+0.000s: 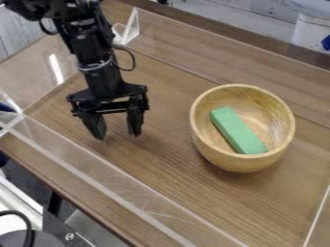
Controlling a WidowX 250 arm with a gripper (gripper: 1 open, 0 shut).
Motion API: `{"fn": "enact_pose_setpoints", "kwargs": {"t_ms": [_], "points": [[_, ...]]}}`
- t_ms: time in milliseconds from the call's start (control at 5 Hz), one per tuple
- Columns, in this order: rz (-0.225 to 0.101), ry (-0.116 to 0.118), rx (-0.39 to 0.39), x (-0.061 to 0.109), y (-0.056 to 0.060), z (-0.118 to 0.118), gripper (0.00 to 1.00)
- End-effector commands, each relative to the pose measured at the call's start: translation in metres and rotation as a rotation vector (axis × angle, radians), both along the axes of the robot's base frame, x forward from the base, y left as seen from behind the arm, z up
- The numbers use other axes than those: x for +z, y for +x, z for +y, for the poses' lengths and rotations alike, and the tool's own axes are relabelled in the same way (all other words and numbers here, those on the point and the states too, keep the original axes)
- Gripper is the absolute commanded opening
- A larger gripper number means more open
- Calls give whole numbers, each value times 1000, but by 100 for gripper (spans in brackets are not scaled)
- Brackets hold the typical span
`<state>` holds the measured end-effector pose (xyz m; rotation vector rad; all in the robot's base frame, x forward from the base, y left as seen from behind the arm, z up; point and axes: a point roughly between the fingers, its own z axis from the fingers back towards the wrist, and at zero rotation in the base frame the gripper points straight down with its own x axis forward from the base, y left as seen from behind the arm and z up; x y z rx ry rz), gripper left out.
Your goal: Remove the green block from inside the brown bowl and put it on the table
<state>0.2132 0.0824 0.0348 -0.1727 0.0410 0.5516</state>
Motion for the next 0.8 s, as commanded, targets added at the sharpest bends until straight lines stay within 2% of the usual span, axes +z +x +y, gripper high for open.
{"fn": "enact_pose_setpoints", "kwargs": {"t_ms": [0, 200, 400, 600], "points": [[-17, 27, -44, 13, 15, -4, 100], [-14, 18, -77, 17, 27, -8, 100], [-44, -20, -121, 19, 45, -31, 100], [-68, -47, -173, 14, 61, -68, 100]]}}
